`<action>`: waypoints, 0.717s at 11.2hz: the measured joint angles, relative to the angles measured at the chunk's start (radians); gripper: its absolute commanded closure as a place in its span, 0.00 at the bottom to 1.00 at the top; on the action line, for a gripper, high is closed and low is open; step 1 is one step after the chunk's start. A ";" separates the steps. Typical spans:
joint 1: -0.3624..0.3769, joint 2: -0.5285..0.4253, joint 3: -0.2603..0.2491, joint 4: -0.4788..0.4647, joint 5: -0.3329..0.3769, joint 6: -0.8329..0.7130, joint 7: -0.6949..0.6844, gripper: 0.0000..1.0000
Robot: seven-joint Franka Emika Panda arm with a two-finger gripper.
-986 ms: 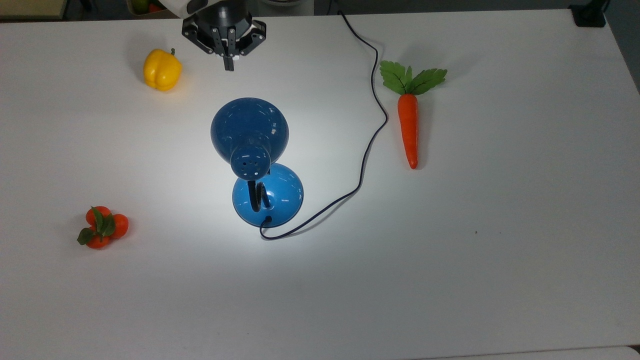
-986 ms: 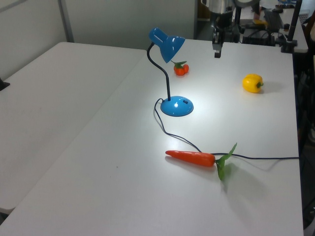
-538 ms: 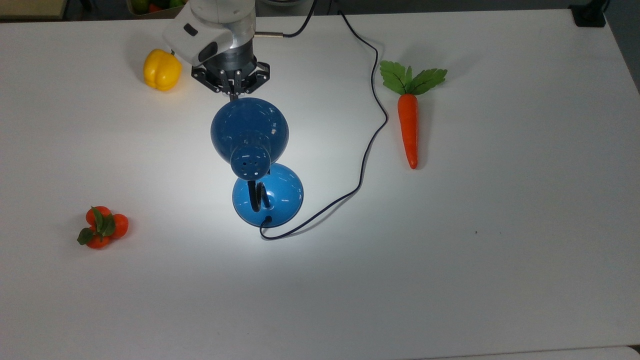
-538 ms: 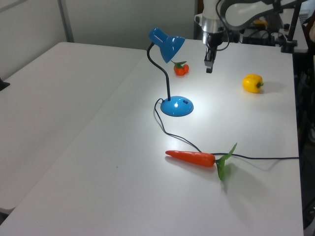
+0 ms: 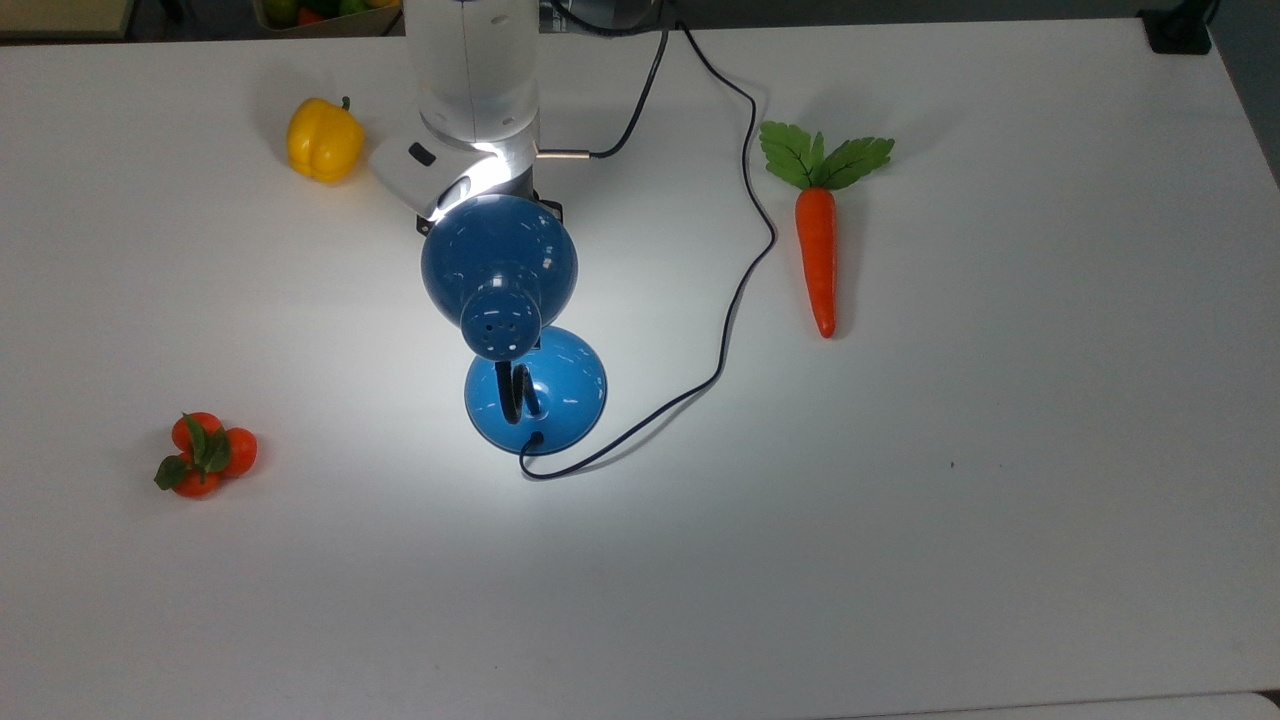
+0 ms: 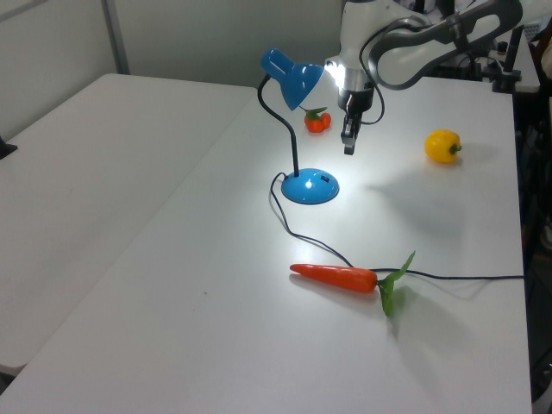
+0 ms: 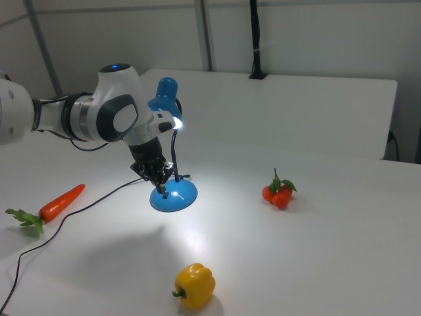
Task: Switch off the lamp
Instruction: 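Move the gripper over the blue lamp's base toward its switch, then lower the gripper and press the switch on the lamp base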
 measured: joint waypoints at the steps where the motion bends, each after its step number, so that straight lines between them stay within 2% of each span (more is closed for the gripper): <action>1: 0.000 0.016 0.006 0.000 0.000 0.028 0.011 1.00; 8: 0.001 0.086 0.027 0.001 0.000 0.144 0.021 1.00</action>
